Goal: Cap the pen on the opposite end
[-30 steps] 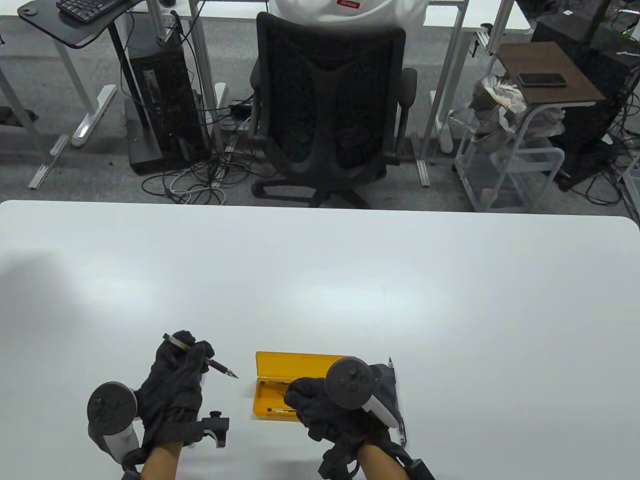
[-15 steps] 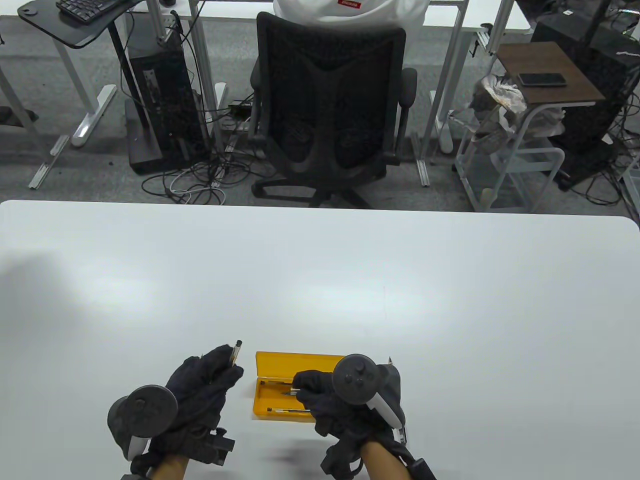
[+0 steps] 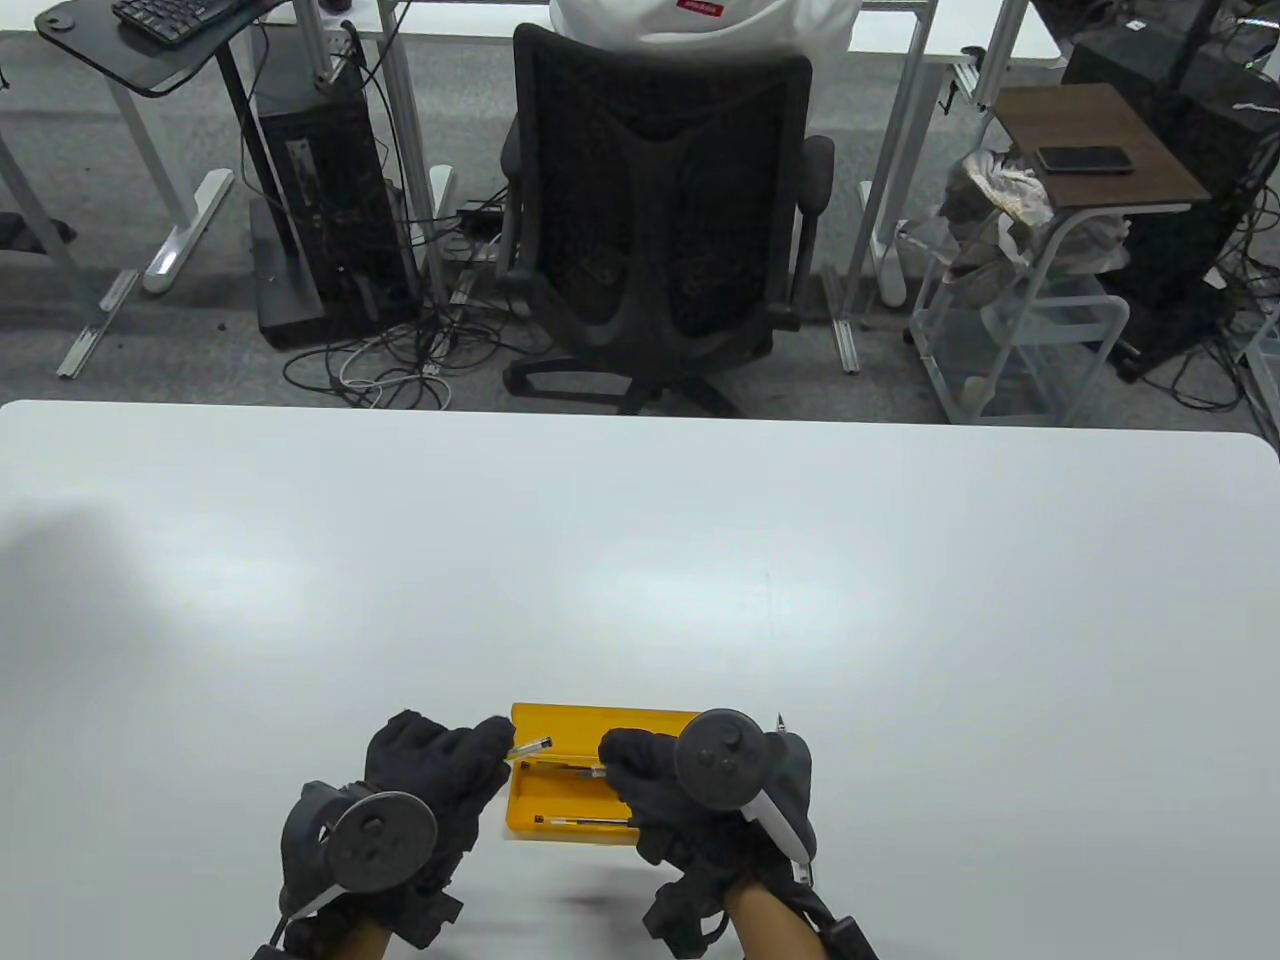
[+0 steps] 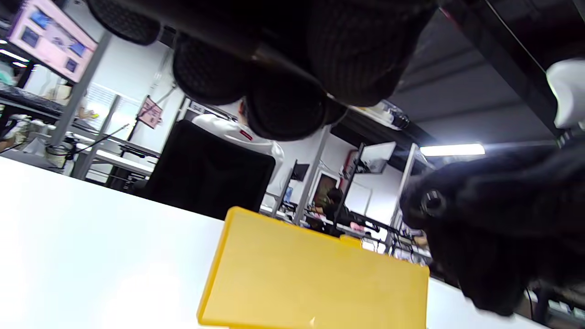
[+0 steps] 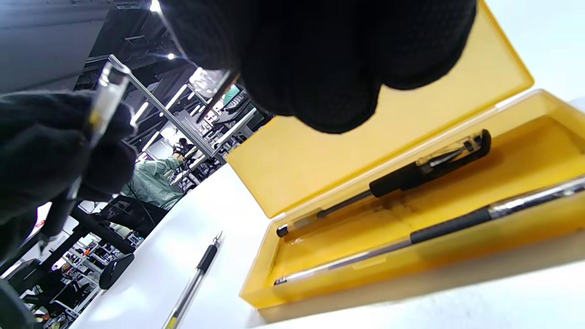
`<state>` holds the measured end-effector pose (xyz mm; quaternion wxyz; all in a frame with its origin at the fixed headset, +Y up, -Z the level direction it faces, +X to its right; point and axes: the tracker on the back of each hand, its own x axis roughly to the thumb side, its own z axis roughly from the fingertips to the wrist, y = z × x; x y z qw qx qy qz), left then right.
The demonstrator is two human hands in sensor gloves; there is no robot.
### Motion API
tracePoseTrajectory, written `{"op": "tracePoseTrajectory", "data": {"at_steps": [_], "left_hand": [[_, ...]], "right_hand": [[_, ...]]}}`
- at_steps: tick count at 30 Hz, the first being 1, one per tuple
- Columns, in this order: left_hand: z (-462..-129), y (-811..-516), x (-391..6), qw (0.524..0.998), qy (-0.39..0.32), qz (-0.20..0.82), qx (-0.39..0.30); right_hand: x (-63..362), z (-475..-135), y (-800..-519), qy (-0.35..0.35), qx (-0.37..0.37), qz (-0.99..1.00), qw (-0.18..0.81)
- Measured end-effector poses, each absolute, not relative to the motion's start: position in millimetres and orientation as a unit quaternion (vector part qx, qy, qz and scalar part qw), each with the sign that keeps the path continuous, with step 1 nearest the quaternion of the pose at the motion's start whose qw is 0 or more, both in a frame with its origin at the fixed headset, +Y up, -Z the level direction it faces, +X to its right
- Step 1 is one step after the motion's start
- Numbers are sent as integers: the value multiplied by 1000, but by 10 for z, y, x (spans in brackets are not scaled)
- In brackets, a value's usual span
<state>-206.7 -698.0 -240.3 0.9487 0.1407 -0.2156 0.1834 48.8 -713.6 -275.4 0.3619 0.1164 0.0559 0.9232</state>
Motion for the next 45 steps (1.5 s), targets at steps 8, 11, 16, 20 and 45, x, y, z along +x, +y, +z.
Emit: {"op": "tracePoseTrajectory", "data": {"at_steps": [8, 11, 16, 20, 45], "left_hand": [[-2367, -6975, -1943, 949, -242, 147, 141], [-2359, -6980, -1922, 949, -248, 137, 138], [-2356, -7001, -1882, 949, -255, 133, 132], [-2361, -7015, -1876, 949, -257, 126, 128], [-2275, -6955, -1766, 941, -293, 62, 155]], "right_hand": [[448, -2729, -7113, 47, 134, 923, 357], [432, -2718, -7102, 45, 141, 922, 359], [430, -2717, -7102, 47, 141, 922, 357], [452, -2730, -7118, 66, 144, 914, 373], [168, -2571, -7046, 37, 212, 947, 239]]}}
